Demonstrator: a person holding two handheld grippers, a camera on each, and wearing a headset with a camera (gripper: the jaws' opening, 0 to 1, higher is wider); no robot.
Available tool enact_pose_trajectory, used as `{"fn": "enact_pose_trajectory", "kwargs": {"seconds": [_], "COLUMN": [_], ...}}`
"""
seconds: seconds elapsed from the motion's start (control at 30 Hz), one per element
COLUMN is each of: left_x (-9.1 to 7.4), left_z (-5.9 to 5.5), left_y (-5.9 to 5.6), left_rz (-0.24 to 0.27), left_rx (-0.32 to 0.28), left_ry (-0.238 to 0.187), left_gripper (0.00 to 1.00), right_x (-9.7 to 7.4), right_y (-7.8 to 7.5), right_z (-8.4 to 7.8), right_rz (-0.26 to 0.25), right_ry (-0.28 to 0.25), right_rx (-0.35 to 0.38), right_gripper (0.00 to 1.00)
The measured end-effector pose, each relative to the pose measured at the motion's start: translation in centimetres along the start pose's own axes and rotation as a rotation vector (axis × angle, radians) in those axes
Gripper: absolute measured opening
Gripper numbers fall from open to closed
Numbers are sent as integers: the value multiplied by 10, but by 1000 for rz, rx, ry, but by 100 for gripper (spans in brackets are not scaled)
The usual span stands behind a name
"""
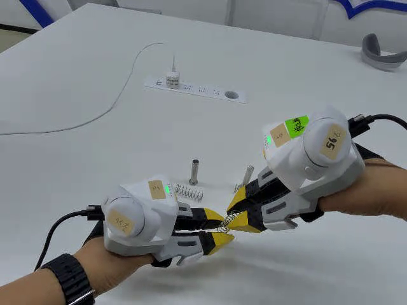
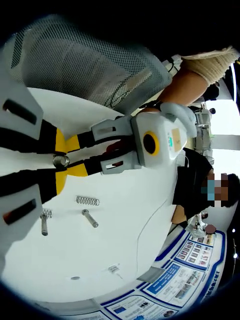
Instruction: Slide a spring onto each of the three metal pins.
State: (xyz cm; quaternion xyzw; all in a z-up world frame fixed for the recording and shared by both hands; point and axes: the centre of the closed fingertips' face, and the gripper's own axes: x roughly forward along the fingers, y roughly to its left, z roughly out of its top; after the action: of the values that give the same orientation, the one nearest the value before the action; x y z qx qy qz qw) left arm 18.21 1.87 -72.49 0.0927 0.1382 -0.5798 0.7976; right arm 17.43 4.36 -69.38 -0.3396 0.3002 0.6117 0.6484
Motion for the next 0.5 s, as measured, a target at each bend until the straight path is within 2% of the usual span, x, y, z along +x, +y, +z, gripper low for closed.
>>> {"fn": "enact_pose_trajectory", "kwargs": {"seconds": [0.07, 0.27, 0.5], "left_x": [0, -6, -18], "left_z": [0, 1, -1], "left_y": [0, 7, 20], "left_rz": [3, 31, 83], "left_rx": [-12, -29, -54], "left_ry": [-2, -10, -17], "left_gripper": [21, 28, 37], "right_x": [-2, -5, -16], "right_y": [-2, -7, -15], "right_z": [0, -5, -14], "right_rz": [-6, -20, -44], "right_ry": [5, 18, 35], "right_rx": [1, 4, 21], "right_gripper": [12, 12, 12]}}
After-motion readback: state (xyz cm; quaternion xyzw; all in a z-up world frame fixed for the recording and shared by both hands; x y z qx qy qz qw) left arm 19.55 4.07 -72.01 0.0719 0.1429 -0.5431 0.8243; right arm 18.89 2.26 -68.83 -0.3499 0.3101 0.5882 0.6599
